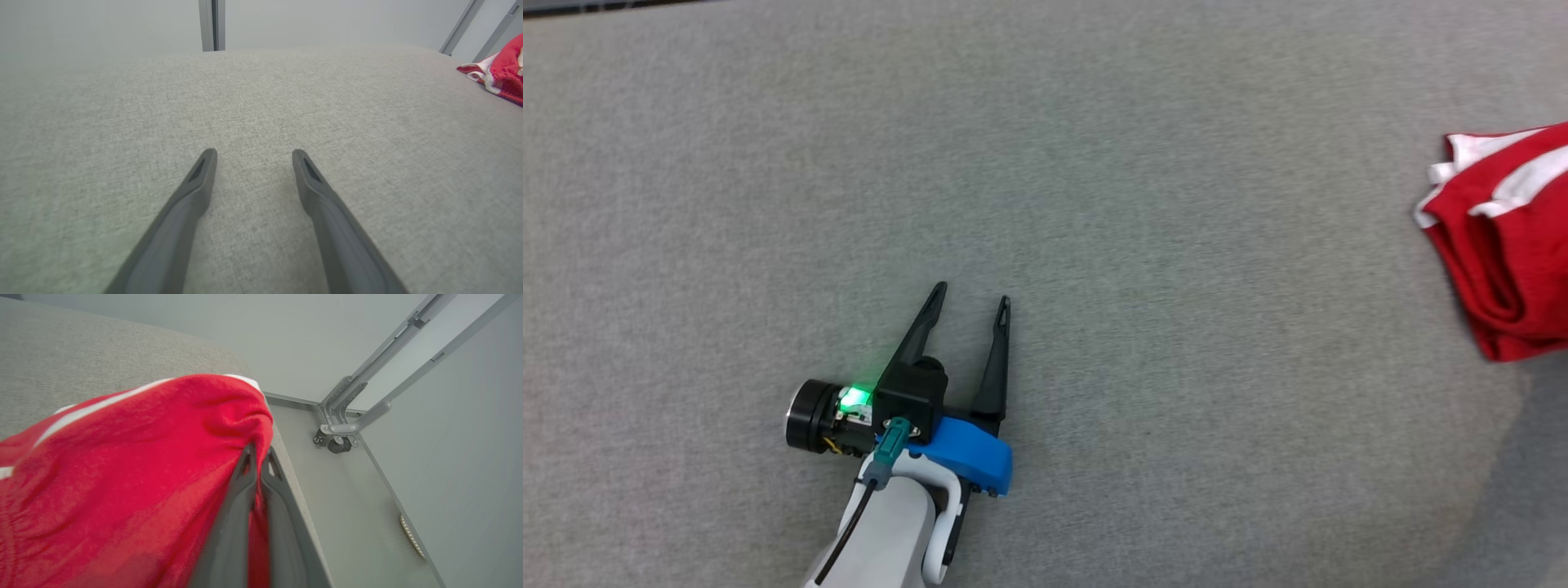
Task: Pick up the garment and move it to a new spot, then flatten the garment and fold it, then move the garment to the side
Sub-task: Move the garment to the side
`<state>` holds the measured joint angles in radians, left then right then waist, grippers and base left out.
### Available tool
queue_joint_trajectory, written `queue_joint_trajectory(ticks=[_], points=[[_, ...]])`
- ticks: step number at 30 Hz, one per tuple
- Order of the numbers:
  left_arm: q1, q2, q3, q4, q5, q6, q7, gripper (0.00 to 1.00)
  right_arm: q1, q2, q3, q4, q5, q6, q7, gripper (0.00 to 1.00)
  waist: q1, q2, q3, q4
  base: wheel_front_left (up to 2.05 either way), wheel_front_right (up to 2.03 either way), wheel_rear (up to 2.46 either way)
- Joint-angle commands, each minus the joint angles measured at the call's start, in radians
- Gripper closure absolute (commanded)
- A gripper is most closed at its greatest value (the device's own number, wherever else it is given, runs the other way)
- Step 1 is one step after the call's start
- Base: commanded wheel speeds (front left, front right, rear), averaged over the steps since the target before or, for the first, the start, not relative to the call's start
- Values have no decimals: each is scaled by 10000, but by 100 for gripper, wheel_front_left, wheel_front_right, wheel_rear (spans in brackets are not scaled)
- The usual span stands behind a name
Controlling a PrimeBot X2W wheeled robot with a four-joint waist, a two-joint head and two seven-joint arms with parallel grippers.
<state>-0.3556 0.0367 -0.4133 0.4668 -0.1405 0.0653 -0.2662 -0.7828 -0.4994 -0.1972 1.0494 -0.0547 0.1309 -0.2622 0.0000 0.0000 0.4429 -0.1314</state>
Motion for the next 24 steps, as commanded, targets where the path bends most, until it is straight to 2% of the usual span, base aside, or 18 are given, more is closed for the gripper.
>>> queue_joint_trajectory(ticks=[1,2,3,6,7,11,14,19,24], points=[[33,266,112,219,45,87,37,0,-233,-147,-405,55,-307,-2,-36,56,0,0,391,403,0,0,0],[41,281,114,218,50,92,42,0,-219,-236,-730,114,-611,-2,-36,32,0,0,427,449,0,0,0],[55,294,119,214,60,98,45,0,-240,-334,-1135,73,-887,-2,-36,0,0,0,454,477,0,0,0],[70,309,157,137,21,133,60,0,-349,-254,-2300,-129,-1661,-1,-39,0,0,0,466,531,0,0,0],[70,309,157,137,21,133,60,0,-349,-254,-2300,-129,-1661,-1,-39,0,0,0,466,531,0,0,0],[98,291,182,-101,-113,209,54,0,-388,513,-3008,-1286,-1857,-1,-36,0,0,0,286,566,0,0,0],[145,217,276,-284,-169,274,31,0,-158,1323,-2547,-2447,-1221,-1,-37,0,0,0,40,608,0,0,0],[313,130,608,-560,-263,415,19,0,842,2501,-1128,-4358,97,-1,-36,0,0,0,-533,755,0,0,0],[704,138,953,-675,-331,490,17,0,2091,3472,-16,-5495,861,-1,-34,0,0,0,-1088,1058,0,0,0]])
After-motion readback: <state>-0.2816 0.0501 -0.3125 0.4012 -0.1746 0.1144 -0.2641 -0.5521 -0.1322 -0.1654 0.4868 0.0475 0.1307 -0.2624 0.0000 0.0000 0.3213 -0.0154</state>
